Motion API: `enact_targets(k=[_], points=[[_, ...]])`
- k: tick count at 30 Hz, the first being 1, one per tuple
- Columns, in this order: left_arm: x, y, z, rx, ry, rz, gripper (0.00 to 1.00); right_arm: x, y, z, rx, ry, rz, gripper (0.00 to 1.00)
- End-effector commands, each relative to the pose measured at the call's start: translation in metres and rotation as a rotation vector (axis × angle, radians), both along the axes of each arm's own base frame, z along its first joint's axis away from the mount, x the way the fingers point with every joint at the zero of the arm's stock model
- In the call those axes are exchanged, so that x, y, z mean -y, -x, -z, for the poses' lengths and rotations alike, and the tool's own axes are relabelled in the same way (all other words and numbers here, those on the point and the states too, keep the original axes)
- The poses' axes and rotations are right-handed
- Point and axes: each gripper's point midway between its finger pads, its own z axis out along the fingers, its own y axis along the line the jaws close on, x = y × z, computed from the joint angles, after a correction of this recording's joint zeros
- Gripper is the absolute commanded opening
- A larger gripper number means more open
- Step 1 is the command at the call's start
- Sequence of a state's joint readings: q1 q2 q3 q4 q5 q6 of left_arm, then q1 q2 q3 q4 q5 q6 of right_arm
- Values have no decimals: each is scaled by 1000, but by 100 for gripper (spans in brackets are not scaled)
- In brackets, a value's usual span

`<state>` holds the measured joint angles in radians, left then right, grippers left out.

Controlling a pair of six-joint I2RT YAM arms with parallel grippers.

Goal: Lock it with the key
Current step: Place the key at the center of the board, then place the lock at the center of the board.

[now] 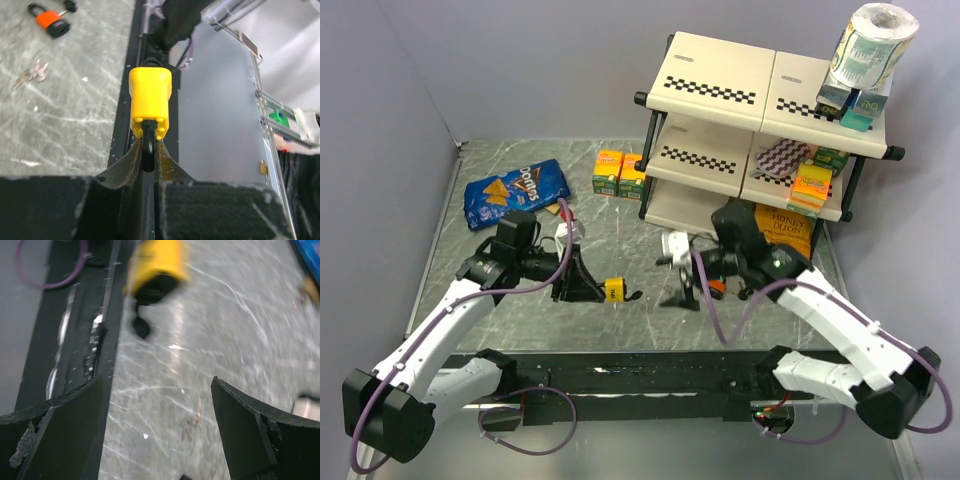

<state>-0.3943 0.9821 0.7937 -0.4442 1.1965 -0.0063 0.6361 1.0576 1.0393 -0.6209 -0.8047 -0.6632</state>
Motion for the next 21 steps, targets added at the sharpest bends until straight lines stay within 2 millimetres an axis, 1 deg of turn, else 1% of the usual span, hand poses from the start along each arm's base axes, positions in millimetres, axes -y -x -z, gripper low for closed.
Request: enact_targets(k=[1, 4, 7, 8, 12, 17, 21], points=[[-1, 22, -29, 118, 97, 170, 1, -9, 29, -5, 209, -4, -151, 95], [1, 30, -31, 125, 89, 198, 1, -18, 34, -14, 240, -20, -171, 96], [4, 37, -32, 128, 90, 225, 1, -27, 34, -19, 227, -14, -165, 96], [5, 39, -31, 125, 91, 227, 1, -29, 34, -25, 220, -22, -160, 95], [9, 41, -35, 142, 108, 232, 1, -39, 41, -33, 206, -42, -181, 94], [11, 46, -34, 131, 103, 241, 1, -48, 48, -45, 215, -74, -200, 89], [13, 49, -35, 138, 104, 248, 1, -53, 55, -51, 210, -92, -223, 84]])
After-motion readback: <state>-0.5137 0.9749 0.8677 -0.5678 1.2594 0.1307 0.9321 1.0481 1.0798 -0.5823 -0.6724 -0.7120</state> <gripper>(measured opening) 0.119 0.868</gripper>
